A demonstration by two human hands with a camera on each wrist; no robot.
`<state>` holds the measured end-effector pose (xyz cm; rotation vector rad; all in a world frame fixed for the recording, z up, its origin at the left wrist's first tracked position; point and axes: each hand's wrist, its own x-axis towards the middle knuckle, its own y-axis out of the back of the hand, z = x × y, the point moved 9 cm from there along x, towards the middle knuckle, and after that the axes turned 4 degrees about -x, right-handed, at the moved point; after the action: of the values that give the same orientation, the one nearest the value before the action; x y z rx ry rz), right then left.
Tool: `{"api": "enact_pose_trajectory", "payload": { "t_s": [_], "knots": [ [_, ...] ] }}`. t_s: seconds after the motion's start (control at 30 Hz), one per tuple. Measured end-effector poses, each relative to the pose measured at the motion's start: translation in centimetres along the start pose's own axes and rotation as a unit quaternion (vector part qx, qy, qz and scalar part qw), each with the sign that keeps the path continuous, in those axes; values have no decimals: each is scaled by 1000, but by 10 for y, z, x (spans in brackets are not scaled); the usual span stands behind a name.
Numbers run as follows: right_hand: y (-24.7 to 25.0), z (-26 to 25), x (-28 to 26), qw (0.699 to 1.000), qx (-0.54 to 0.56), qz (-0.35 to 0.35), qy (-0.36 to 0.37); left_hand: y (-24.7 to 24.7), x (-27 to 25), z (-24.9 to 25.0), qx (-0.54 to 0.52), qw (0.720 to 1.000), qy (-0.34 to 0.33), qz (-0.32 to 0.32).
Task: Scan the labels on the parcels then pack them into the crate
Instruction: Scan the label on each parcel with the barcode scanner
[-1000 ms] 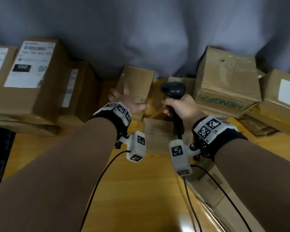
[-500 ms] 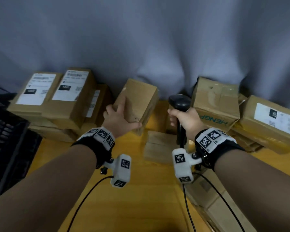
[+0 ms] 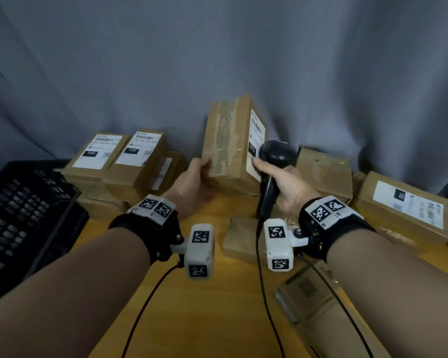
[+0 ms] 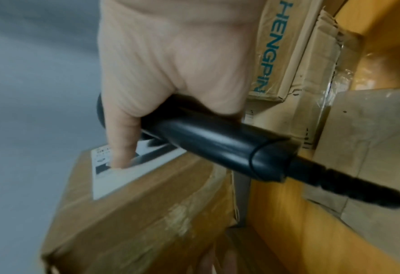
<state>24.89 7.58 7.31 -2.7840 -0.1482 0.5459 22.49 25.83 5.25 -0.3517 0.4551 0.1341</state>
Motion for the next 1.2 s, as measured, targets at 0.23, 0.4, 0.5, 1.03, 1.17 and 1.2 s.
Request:
{"api": "enact_pose_trajectory", "payload": {
  "t_s": [0.23, 0.4, 0.5, 1.03, 1.17, 1.2],
  "knots": [
    [5, -32, -6, 973, -180, 77, 118, -10, -30, 41, 240, 965, -106, 30],
    [-6, -37, -14, 955, -229, 68, 173, -25, -37, 34, 266, 962, -52, -21],
    [-9, -42, -20, 943, -254, 62, 204, -20, -36, 37, 272, 961, -42, -10],
    [11, -54, -36, 931, -296, 82, 195, -5, -49, 11, 203, 978, 51, 12],
    [-2, -72, -52, 951, -256, 30, 171, 1, -42, 5, 216, 975, 38, 45],
    [-6, -76, -55, 953, -254, 14, 166, 5, -40, 4, 219, 974, 35, 54]
  ]
}}
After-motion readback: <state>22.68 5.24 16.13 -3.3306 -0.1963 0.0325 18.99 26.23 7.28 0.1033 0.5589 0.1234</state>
